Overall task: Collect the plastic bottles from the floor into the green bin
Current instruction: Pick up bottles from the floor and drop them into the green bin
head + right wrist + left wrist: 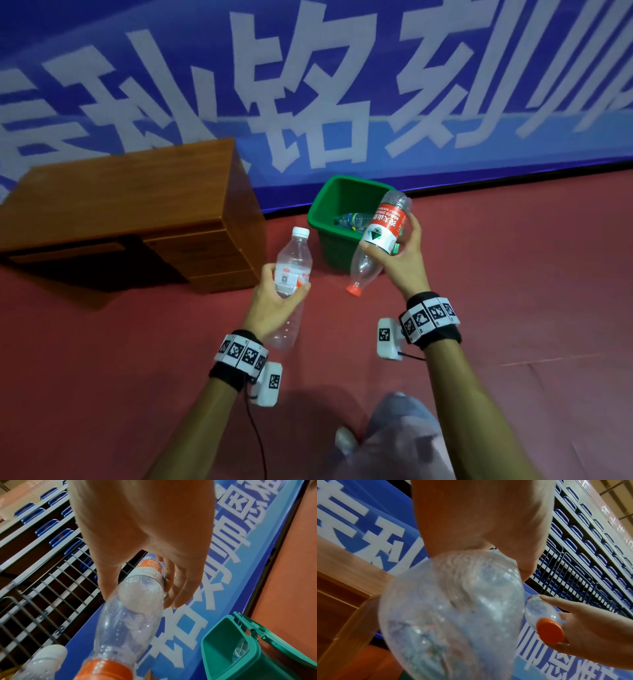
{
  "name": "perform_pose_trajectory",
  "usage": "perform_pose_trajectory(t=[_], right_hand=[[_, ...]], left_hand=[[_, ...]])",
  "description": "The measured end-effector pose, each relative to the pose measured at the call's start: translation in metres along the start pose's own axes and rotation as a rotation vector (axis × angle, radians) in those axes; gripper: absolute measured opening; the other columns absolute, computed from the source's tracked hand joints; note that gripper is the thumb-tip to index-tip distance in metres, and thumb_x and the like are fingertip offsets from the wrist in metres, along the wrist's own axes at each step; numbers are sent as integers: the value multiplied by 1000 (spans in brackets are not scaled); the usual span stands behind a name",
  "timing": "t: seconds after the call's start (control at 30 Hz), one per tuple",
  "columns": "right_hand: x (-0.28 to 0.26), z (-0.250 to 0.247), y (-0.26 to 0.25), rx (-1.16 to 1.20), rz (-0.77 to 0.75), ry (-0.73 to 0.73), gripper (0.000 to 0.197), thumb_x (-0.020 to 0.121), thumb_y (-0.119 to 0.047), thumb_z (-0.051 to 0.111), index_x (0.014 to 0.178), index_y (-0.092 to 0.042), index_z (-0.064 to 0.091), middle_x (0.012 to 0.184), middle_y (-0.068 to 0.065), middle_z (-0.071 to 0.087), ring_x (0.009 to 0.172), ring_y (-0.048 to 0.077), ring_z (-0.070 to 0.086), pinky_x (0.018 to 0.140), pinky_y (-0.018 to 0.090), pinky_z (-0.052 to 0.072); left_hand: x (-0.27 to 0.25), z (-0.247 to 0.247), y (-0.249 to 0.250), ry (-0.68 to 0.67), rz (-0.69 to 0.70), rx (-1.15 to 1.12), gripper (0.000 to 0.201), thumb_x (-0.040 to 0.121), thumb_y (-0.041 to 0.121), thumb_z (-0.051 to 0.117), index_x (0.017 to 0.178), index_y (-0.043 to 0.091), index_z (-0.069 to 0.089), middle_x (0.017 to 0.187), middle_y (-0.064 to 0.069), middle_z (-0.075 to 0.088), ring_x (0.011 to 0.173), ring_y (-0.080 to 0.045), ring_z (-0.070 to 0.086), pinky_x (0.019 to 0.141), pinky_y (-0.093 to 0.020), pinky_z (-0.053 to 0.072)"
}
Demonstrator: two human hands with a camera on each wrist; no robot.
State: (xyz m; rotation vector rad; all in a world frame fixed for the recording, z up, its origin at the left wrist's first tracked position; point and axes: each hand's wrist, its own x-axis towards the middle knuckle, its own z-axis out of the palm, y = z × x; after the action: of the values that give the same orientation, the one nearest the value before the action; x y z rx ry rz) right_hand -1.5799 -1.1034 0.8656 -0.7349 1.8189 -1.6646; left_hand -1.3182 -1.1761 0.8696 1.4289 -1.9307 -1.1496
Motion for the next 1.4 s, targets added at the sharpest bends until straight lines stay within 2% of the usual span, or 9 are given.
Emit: perform_pose_trajectory(t=[0.2,0.3,0.53,0.6,0.8,0.93,1.07,1.17,1.4], right_hand=[[95,36,0,-31,54,119,106,73,-25,91,153,-33,23,125,2,60,105,8,64,92,30,51],[154,65,3,-10,81,139,106,74,-20,90,155,-28,22,116,-4,61,96,0,64,81,22,50],[324,160,-1,173,203,197,108,74,-19,90,157,-22,21,119,3,64,91,4,66,86,35,58],[357,184,-8,186,224,183,107,77,-19,87,159,-23,17,106,-3,63,89,6,66,88,40,57],[428,228,5,115,259,135,92,81,-18,84,155,-22,30,119,5,62,96,16,67,86,35,52],[480,230,32,75,351,208,63,83,-15,82,138,-15,50,113,7,66,93,21,67,85,36,53],[537,225,77,-2,509,331,58,76,-17,87,125,-11,57,114,15,71,93,31,71,88,49,59],[578,218,96,-134,600,371,52,78,-15,85,121,-2,60,116,20,70,92,30,68,86,42,57],[637,186,128,-281,738,447,56,87,-35,73,129,0,62,128,20,66,116,33,63,99,40,50]], left_hand=[[118,0,-2,-98,38,27,40,86,46,76,115,27,55,95,11,71,82,2,68,75,-28,55],[187,-5,-1,-121,65,55,39,84,48,76,110,27,56,94,10,72,85,-3,69,78,-31,57],[350,-37,22,-133,90,132,39,85,46,77,109,25,55,93,13,69,80,5,65,64,-14,47],[386,-46,26,-134,83,139,39,85,47,76,110,26,54,94,12,68,81,2,66,68,-17,50],[483,-54,24,-172,60,130,46,86,43,75,123,25,53,105,12,68,94,-5,67,86,-29,56],[551,-33,18,-238,51,182,39,84,45,75,112,24,56,100,10,69,90,-7,68,83,-33,56],[620,-3,17,-330,32,194,49,82,46,81,112,21,51,99,11,68,86,-4,66,67,-16,47],[681,30,10,-408,19,199,61,77,47,85,111,17,45,99,11,67,82,3,63,61,-11,42],[790,134,-7,-668,-39,341,71,74,56,83,114,18,40,109,2,68,98,-20,69,84,-32,55]])
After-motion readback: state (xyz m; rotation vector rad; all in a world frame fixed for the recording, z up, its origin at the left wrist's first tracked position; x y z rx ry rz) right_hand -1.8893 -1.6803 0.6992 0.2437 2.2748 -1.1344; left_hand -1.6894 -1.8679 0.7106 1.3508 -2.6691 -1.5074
